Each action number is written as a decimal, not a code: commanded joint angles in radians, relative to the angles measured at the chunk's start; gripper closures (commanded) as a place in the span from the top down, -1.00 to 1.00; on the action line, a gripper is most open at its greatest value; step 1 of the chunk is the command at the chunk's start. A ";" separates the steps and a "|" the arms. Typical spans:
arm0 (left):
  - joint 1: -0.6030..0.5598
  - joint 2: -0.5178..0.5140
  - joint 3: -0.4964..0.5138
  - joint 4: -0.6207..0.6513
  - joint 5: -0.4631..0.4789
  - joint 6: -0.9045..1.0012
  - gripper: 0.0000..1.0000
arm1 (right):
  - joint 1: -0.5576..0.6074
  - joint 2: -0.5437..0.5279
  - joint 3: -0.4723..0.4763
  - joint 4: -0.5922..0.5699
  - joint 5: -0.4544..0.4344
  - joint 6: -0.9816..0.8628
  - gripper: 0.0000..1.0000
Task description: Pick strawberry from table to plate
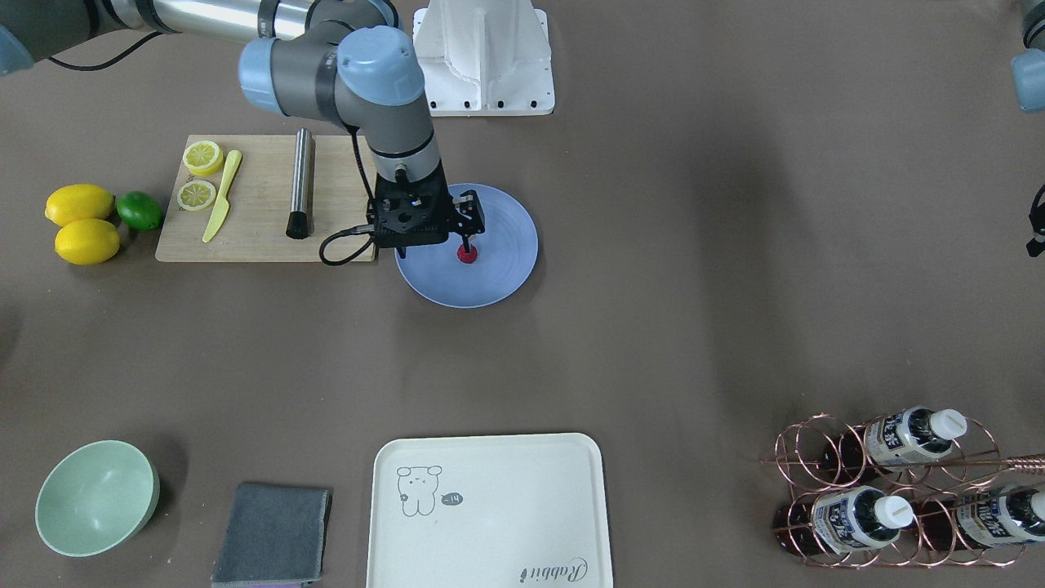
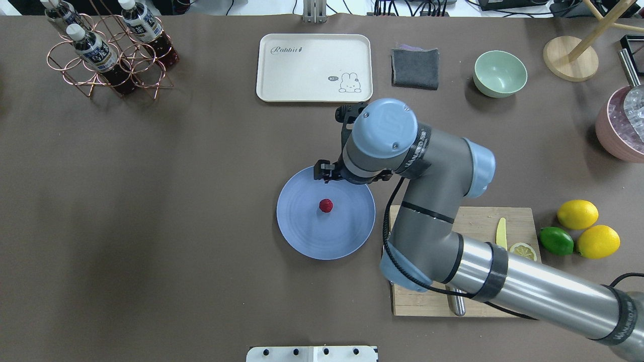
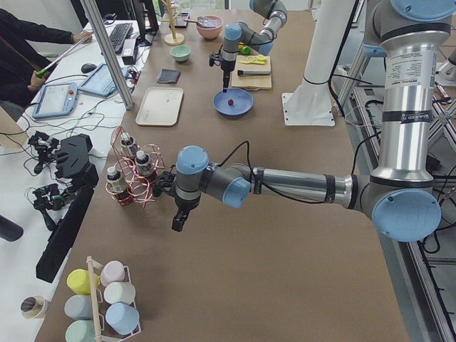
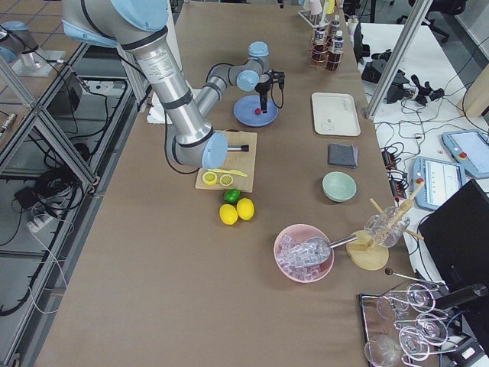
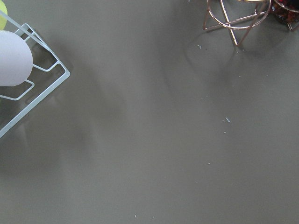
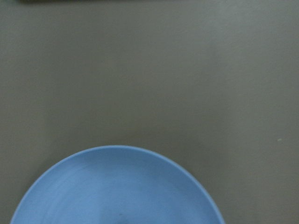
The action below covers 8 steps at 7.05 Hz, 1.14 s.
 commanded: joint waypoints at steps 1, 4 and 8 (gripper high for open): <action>-0.001 -0.005 -0.009 0.030 -0.017 0.000 0.97 | 0.187 -0.125 0.139 -0.135 0.129 -0.222 1.00; -0.002 -0.010 -0.017 0.040 -0.023 0.002 0.97 | 0.473 -0.345 0.163 -0.177 0.279 -0.611 1.00; -0.001 -0.013 -0.007 0.043 -0.022 0.002 0.97 | 0.904 -0.604 0.024 -0.171 0.406 -1.226 1.00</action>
